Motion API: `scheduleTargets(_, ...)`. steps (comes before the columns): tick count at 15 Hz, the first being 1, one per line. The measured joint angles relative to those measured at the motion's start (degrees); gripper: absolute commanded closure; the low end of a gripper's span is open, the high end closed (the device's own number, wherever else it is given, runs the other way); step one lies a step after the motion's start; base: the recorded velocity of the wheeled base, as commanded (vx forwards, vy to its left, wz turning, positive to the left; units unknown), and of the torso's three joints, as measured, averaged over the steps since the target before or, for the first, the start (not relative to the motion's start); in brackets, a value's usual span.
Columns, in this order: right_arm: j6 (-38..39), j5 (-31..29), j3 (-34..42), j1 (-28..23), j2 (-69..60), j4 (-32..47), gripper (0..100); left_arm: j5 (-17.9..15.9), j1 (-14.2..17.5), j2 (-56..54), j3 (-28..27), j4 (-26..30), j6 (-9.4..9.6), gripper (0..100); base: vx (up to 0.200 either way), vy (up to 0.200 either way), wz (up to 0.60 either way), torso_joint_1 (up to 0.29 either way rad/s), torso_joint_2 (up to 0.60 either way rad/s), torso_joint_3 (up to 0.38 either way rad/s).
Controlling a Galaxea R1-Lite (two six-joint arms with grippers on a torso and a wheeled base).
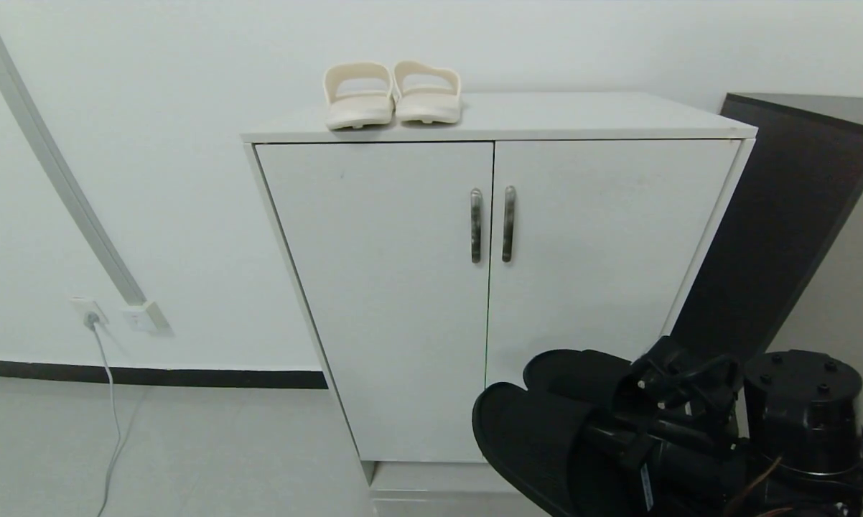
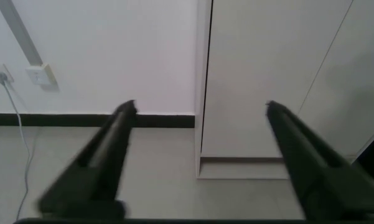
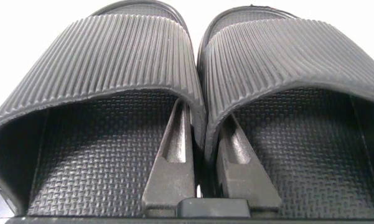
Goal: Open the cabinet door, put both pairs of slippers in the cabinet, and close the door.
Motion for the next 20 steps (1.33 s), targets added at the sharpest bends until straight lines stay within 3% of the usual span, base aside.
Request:
scheduleTargets(5, -0.3, 0.4, 1.1, -0.3, -0.2, -0.8, 100, 0.0, 0.0, 0.0, 0.0, 0.1, 0.38, 0, 0.000, 0.000, 0.00, -0.002, 0.20, 0.201)
scheduleTargets(13, -0.3, 3.0, 2.8, -0.9, 0.0, -4.0, 100, -0.7, -1.5, 3.0, -1.9, 0.1, -0.49, 0, 0.000, 0.000, 0.00, 0.000, 0.01, 0.008)
scheduleTargets(17, -1.0, 4.7, 3.6, -1.4, -0.1, -4.0, 100, -6.2, -4.7, 14.7, -14.4, -1.1, -5.33, 0, 0.000, 0.000, 0.00, 0.000, 0.00, 0.000)
scheduleTargets(20, -1.2, 4.7, 3.8, -1.6, -0.1, -3.9, 100, -13.9, -6.3, 29.3, -19.8, -10.2, -6.96, 0, 0.000, 0.000, 0.00, 0.000, 0.00, 0.000)
